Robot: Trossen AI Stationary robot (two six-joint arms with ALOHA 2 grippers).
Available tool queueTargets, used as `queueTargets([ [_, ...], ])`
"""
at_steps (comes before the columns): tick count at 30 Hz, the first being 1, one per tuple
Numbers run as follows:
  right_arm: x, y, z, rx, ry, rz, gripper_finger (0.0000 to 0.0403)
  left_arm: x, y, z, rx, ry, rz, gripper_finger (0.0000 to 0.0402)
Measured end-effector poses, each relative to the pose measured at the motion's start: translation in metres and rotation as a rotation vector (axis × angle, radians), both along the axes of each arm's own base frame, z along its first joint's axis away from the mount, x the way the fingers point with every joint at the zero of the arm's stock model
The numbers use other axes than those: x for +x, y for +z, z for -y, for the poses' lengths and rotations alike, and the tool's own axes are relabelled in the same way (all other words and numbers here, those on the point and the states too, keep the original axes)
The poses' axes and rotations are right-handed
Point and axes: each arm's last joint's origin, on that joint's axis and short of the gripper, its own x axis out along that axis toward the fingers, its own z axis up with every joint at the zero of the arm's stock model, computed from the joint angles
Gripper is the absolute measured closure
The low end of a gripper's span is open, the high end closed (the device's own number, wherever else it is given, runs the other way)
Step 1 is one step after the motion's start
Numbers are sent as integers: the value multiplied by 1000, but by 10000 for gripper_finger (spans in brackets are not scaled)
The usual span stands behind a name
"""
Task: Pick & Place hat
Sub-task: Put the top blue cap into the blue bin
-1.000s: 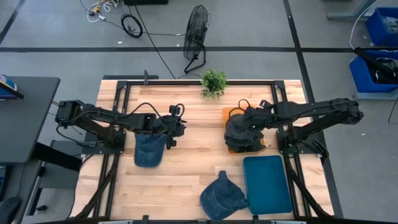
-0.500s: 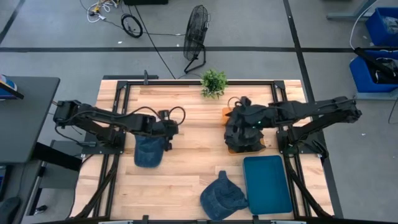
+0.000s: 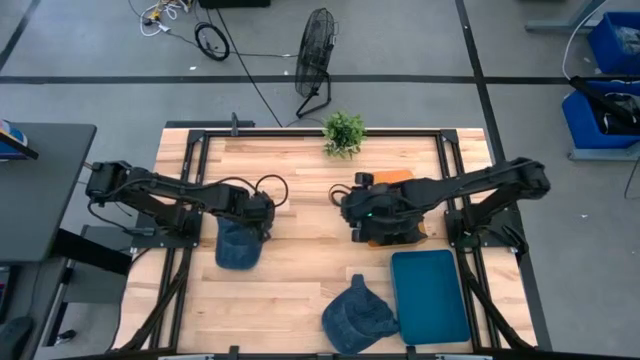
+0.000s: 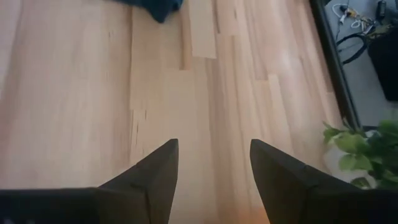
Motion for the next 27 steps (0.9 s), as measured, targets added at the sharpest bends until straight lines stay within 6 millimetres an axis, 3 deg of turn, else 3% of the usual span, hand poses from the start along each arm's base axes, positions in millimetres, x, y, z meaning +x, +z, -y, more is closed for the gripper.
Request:
queueTargets([
  [5, 12, -12, -1, -28, 32, -12, 200, 2, 5, 1, -8, -4, 25, 280],
  [16, 22, -10, 0, -35, 42, 74, 200, 1, 8, 2, -49, -25, -9, 280],
  [23, 22, -11, 0, -35, 43, 71, 200, -8, -18, 5, -62, -9, -1, 281],
  [27, 22, -11, 1, -52, 59, 65, 200, -11, -22, 12, -62, -51, -6, 307],
])
